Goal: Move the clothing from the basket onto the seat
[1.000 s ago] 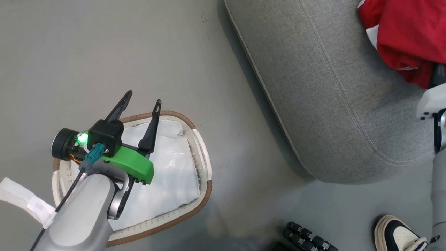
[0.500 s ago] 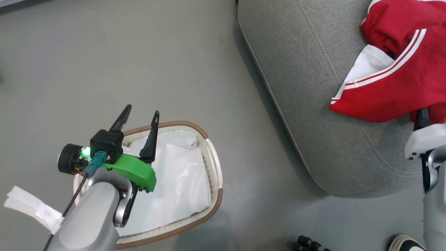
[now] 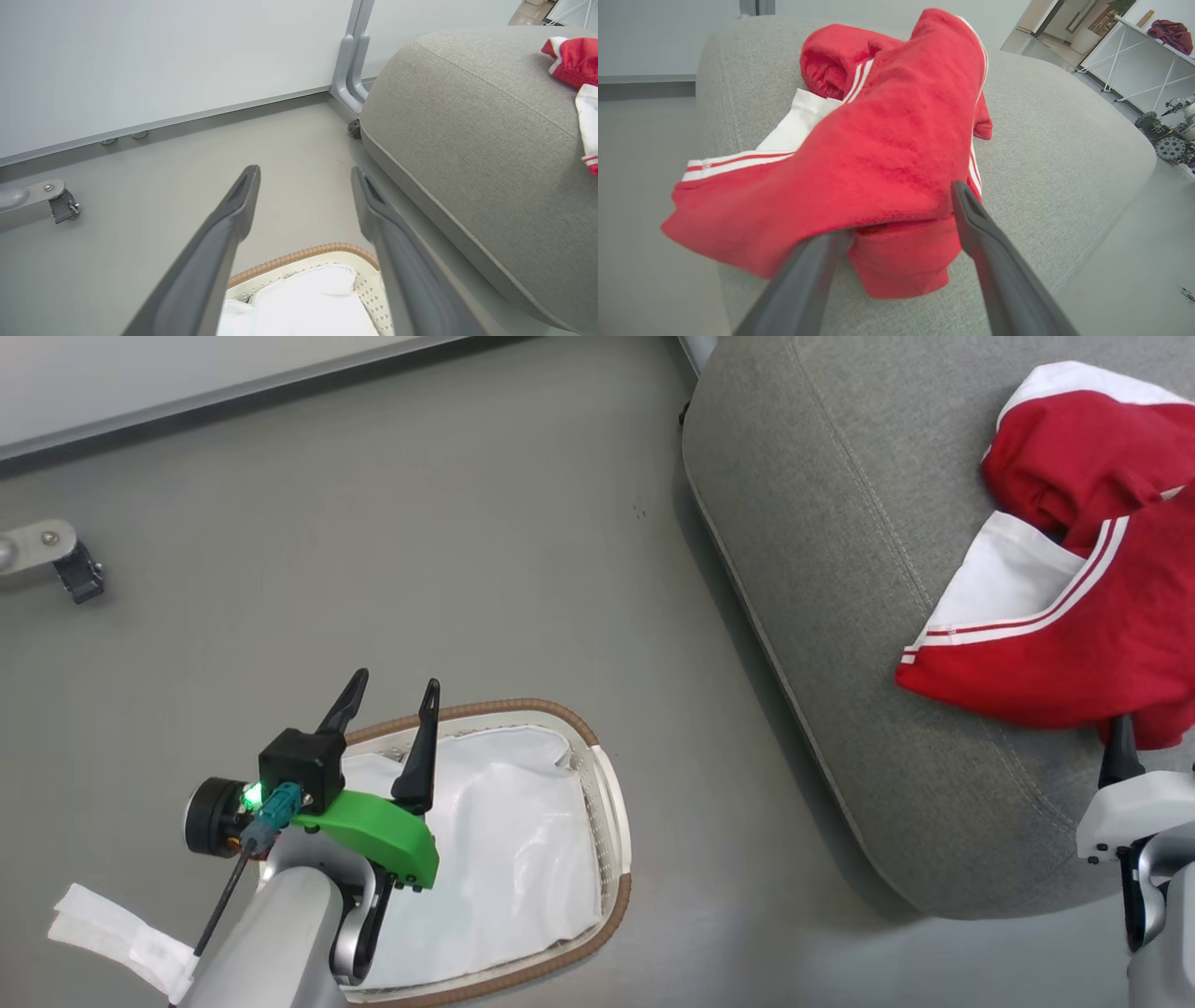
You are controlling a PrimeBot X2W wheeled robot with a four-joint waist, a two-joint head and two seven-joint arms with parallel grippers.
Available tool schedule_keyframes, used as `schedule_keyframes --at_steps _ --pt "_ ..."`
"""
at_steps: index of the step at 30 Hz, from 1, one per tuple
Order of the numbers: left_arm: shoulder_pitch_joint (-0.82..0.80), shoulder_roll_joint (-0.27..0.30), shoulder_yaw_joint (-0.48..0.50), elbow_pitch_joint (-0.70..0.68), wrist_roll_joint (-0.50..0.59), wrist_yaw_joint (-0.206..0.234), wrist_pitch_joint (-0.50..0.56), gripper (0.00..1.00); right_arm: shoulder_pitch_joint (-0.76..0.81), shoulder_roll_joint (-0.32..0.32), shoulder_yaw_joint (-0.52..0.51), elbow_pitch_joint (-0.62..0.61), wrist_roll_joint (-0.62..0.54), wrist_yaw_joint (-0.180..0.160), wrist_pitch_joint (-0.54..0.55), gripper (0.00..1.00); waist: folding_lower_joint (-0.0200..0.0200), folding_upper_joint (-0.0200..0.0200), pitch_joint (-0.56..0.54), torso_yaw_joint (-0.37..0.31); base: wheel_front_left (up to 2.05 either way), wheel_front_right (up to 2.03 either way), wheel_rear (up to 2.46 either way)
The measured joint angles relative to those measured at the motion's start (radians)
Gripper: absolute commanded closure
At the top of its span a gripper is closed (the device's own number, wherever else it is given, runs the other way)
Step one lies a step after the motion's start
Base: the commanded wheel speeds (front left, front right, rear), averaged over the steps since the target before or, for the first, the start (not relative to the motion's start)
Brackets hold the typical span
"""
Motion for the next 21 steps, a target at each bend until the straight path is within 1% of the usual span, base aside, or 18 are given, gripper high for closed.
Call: schedule_keyframes --at_steps 3,7,12,15,21 --pt "0.022 -0.015 0.027 0.004 0.012 -0.007 0.0 0.0 0.021 0.011 0.019 -0.048 0.02 0.0 0.0 0.0 0.0 0.0 -0.026 0.011 0.0 0.0 0.0" --pt "0.054 -0.04 0.067 0.007 0.033 -0.012 -0.002 0.0 0.056 0.02 0.078 -0.11 0.051 0.0 0.0 0.0 0.0 0.0001 -0.063 0.028 0.0 0.0 0.0" --pt "0.083 -0.07 0.119 0.006 0.058 -0.021 -0.002 0.0 0.063 0.025 0.149 -0.177 0.089 0.0 0.0 0.0 0.0 0.0 -0.105 0.063 0.0 0.0 0.0" --pt "0.098 -0.08 0.15 0.006 0.073 -0.024 -0.002 0.0 0.062 0.032 0.192 -0.193 0.108 0.0 0.0 0.0 0.0 0.0 -0.124 0.089 0.0 0.0 0.0" --pt "0.125 -0.1 0.229 -0.002 0.11 -0.025 -0.002 0.0 0.053 0.04 0.272 -0.184 0.146 0.0 0.0 0.0 0.0 0.0 -0.157 0.147 0.0 0.0 0.0"
